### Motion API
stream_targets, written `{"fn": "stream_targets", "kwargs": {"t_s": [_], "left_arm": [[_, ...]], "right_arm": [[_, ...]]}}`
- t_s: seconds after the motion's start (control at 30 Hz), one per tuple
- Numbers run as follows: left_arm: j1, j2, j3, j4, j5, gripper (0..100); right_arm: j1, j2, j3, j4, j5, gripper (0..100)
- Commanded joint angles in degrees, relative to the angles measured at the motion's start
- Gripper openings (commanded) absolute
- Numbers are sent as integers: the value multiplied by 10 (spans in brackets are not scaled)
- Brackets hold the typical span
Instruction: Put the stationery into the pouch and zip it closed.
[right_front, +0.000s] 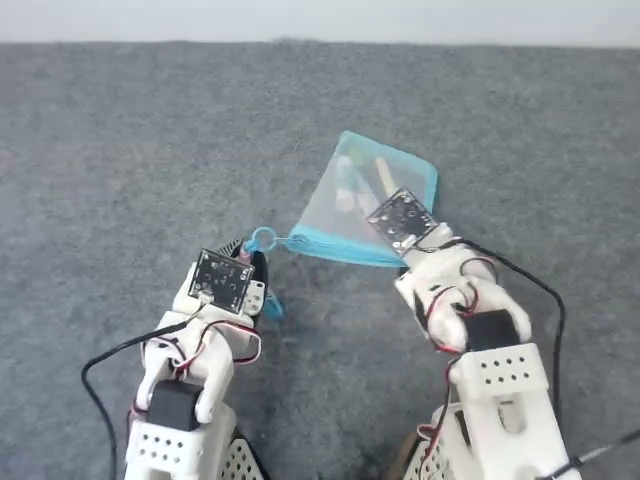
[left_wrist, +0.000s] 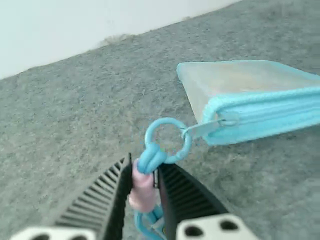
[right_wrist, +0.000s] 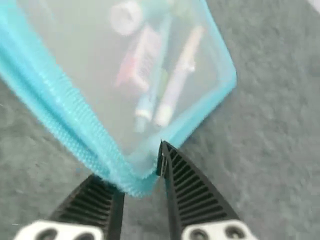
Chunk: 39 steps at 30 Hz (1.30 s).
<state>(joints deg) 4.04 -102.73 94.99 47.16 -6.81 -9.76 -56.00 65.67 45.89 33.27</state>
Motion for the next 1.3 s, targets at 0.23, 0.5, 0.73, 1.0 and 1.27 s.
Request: {"fn": "stream_targets", "kwargs": {"t_s": [0.23, 0.5, 0.73, 1.0, 1.27], "left_arm": [[-20, -4, 5, -33, -10, 13], [69, -1, 17, 4, -57, 212], [69, -4, 16, 8, -63, 271], [-16, -4, 6, -32, -62, 245], [-21, -4, 4, -36, -67, 245]], "right_arm": [[111, -1, 6, -16, 23, 6], [81, -7, 0, 55, -60, 18], [72, -8, -43, 153, -61, 176], [71, -78, -59, 184, -66, 4], [72, -339, 76, 180, -65, 16]]}}
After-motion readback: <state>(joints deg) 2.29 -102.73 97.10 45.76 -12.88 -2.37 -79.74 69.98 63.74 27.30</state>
